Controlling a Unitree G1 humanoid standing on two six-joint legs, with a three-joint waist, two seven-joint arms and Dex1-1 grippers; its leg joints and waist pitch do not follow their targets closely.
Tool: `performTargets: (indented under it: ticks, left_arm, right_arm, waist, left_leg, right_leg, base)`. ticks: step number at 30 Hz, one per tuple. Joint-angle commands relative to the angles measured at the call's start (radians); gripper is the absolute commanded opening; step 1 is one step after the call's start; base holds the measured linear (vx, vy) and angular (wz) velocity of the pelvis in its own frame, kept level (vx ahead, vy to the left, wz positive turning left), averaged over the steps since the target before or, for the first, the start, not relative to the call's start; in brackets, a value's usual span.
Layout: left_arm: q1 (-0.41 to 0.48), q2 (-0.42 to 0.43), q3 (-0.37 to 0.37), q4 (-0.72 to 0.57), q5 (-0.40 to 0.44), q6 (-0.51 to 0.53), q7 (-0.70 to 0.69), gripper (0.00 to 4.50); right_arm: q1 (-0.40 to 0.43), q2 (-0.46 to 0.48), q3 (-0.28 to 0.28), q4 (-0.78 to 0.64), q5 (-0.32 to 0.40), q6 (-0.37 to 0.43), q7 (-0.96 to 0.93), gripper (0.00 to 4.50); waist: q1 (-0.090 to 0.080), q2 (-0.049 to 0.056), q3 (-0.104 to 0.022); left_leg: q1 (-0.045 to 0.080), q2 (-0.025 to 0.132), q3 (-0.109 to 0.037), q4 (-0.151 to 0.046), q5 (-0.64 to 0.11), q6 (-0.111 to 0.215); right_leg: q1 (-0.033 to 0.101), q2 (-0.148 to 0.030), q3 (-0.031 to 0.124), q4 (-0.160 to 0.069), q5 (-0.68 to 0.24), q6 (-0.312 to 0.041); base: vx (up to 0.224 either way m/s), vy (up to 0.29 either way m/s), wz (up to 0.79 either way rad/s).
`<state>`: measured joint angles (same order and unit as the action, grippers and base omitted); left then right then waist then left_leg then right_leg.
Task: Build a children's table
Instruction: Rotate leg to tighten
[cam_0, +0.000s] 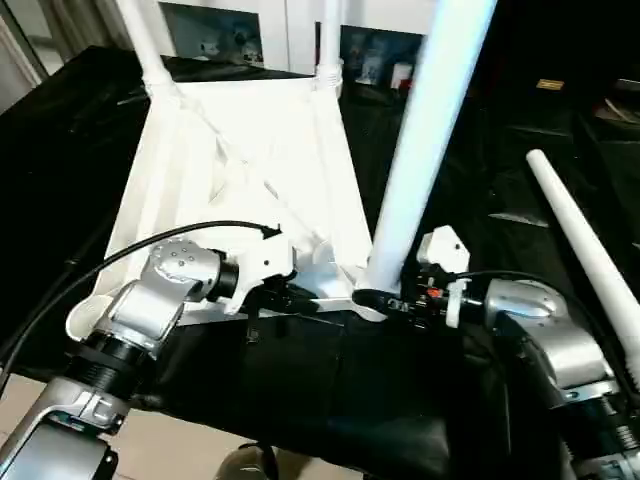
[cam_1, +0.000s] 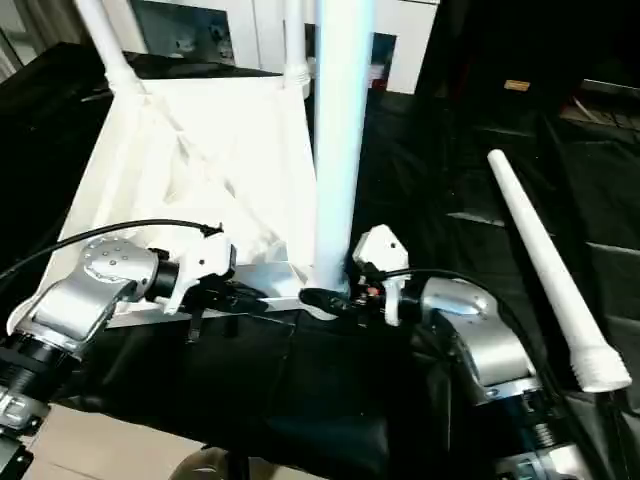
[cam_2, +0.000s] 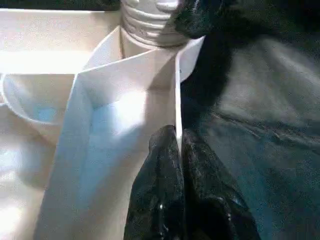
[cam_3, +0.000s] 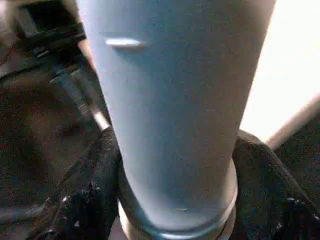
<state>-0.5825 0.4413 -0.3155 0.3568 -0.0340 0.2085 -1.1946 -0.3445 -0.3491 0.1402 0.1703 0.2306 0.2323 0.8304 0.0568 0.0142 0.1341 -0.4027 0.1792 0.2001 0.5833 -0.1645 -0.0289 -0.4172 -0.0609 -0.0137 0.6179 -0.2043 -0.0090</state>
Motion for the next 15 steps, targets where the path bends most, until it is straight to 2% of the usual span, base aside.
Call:
performTargets:
  ticks: [1, 2, 3, 6, 8, 9, 10, 11, 12, 15]
  left_arm:
    - [-0.018, -0.046, -0.013, 0.013, 0.003, 0.024, 0.041, 0.0]
    - [-0.018, -0.046, -0.013, 0.013, 0.003, 0.024, 0.041, 0.0]
    - [-0.031, -0.063, -0.014, 0.038, 0.018, 0.036, 0.076, 0.0]
    - [-0.056, -0.103, -0.01, 0.084, 0.041, 0.06, 0.152, 0.0]
    - [-0.084, -0.148, -0.006, 0.127, 0.059, 0.087, 0.227, 0.0]
    - [-0.106, -0.186, -0.001, 0.161, 0.075, 0.108, 0.293, 0.0]
    - [-0.112, -0.196, -0.001, 0.17, 0.079, 0.113, 0.309, 0.0]
    - [-0.117, -0.204, 0.0, 0.178, 0.082, 0.117, 0.321, 0.0]
    - [-0.138, -0.239, 0.001, 0.214, 0.103, 0.125, 0.391, 0.0]
    - [-0.162, -0.276, -0.012, 0.261, 0.129, 0.136, 0.44, 0.0]
  right_arm:
    - [0.005, 0.035, -0.056, 0.064, -0.038, 0.026, -0.155, 2.68]
    - [0.005, 0.035, -0.056, 0.064, -0.038, 0.026, -0.155, 2.68]
    - [0.01, 0.068, -0.072, 0.073, -0.035, 0.04, -0.212, 2.68]
    - [0.013, 0.132, -0.099, 0.09, -0.038, 0.058, -0.328, 2.67]
    - [0.002, 0.205, -0.139, 0.12, -0.04, 0.082, -0.466, 2.67]
    - [-0.013, 0.256, -0.167, 0.156, -0.049, 0.079, -0.574, 2.67]
    - [-0.019, 0.269, -0.174, 0.168, -0.051, 0.075, -0.604, 2.67]
    - [-0.023, 0.28, -0.179, 0.178, -0.053, 0.072, -0.627, 2.67]
    - [-0.043, 0.319, -0.194, 0.219, -0.072, 0.048, -0.721, 2.67]
    - [-0.067, 0.357, -0.183, 0.26, -0.099, 0.037, -0.785, 2.67]
  waist:
    - [0.0, -0.007, -0.077]
    - [-0.001, -0.007, -0.075]
    - [-0.004, -0.008, -0.074]
    - [-0.009, -0.006, -0.07]
    - [-0.011, -0.005, -0.065]
    - [-0.013, -0.002, -0.063]
    - [-0.013, -0.005, -0.064]
    - [-0.014, -0.004, -0.062]
    - [-0.016, -0.001, -0.059]
    - [-0.016, -0.005, -0.056]
  left_leg:
    - [0.03, 0.048, -0.02, -0.059, -0.1, 0.08]
    - [0.03, 0.048, -0.021, -0.06, -0.114, 0.072]
    - [0.03, 0.048, -0.023, -0.063, -0.141, 0.052]
    - [0.033, 0.047, -0.023, -0.068, -0.175, 0.029]
    - [0.034, 0.047, -0.022, -0.071, -0.192, 0.022]
    - [0.036, 0.044, -0.025, -0.075, -0.23, -0.005]
    - [0.037, 0.045, -0.028, -0.077, -0.241, -0.016]
    - [0.038, 0.044, -0.029, -0.081, -0.256, -0.024]
    - [0.043, 0.046, -0.028, -0.083, -0.282, -0.034]
    - [0.049, 0.045, -0.032, -0.089, -0.327, -0.044]
  right_leg:
    - [0.051, -0.073, 0.035, -0.057, 0.003, -0.299]
    - [0.051, -0.073, 0.035, -0.06, -0.021, -0.296]
    - [0.053, -0.076, 0.036, -0.065, -0.074, -0.278]
    - [0.047, -0.075, 0.038, -0.074, -0.133, -0.258]
    - [0.04, -0.074, 0.039, -0.078, -0.161, -0.251]
    - [0.035, -0.077, 0.038, -0.084, -0.237, -0.238]
    - [0.04, -0.077, 0.037, -0.086, -0.257, -0.228]
    - [0.038, -0.076, 0.037, -0.09, -0.28, -0.212]
    - [0.03, -0.076, 0.039, -0.096, -0.302, -0.203]
    - [0.028, -0.075, 0.041, -0.103, -0.337, -0.172]
  base:
    - [0.0, 0.0, 0.0]
    - [0.0, 0.0, 0.0]
    - [0.0, 0.0, 0.0]
    - [0.0, 0.0, 0.0]
    - [0.0, 0.0, 0.0]
    - [0.0, 0.0, 0.0]
    - [0.0, 0.0, 0.0]
    - [0.0, 0.0, 0.0]
    - [0.0, 0.0, 0.0]
    - [0.0, 0.0, 0.0]
